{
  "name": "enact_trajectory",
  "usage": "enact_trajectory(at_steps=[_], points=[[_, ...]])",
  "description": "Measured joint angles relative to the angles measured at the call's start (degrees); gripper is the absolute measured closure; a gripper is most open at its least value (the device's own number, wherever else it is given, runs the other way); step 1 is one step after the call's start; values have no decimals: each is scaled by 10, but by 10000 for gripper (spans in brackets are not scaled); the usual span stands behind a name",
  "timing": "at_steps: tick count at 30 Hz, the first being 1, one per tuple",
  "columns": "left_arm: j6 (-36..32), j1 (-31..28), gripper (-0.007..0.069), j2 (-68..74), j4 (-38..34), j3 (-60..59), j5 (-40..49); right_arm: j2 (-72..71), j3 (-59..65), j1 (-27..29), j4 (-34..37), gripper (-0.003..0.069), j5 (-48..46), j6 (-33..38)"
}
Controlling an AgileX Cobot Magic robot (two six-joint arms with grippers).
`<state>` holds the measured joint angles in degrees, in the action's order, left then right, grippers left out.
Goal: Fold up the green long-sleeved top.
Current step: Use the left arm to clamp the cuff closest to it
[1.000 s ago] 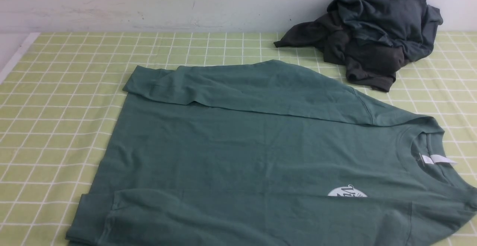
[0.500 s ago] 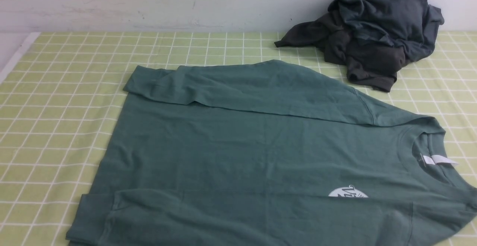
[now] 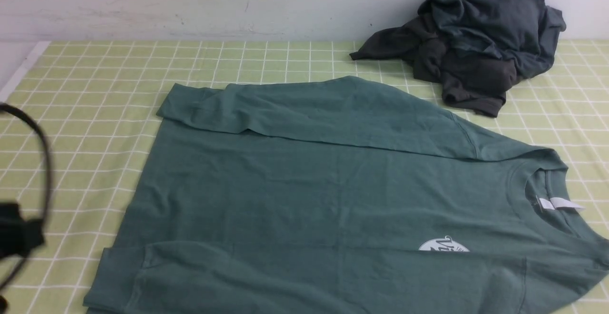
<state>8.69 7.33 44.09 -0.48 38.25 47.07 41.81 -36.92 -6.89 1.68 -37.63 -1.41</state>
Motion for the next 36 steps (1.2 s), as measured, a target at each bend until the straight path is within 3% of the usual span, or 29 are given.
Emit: enact_trajectory(at_steps=[4, 8, 9, 10, 11, 14, 18, 24, 30, 32, 36], points=[[-73, 13, 589, 122, -66, 0, 17, 101, 0, -48, 47, 656, -82, 95], [-104, 11, 438, 258, -72, 18, -38, 179, -2, -94, 80, 656, -39, 158], [-104, 10, 428, 264, -71, 20, -40, 182, -2, -96, 82, 656, -36, 159], [-106, 4, 356, 312, -70, 39, -51, 196, -3, -107, 85, 656, -13, 169], [-106, 4, 347, 312, -70, 41, -51, 198, -3, -107, 86, 656, -10, 169], [-106, -25, 223, 412, -64, 81, -64, 212, -4, -119, 89, 656, 7, 175], [-106, -61, 187, 502, -68, 128, -64, 212, -5, -120, 102, 656, 8, 176], [-106, -68, 263, 561, -70, 159, -62, 212, -5, -120, 113, 656, 11, 177], [-106, -68, 452, 565, -72, 161, -65, 212, -5, -120, 116, 656, 14, 177], [-106, -68, 549, 564, -77, 161, -65, 212, -5, -120, 116, 656, 14, 177], [-106, -68, 564, 553, -76, 161, -65, 212, -5, -120, 116, 656, 14, 177]])
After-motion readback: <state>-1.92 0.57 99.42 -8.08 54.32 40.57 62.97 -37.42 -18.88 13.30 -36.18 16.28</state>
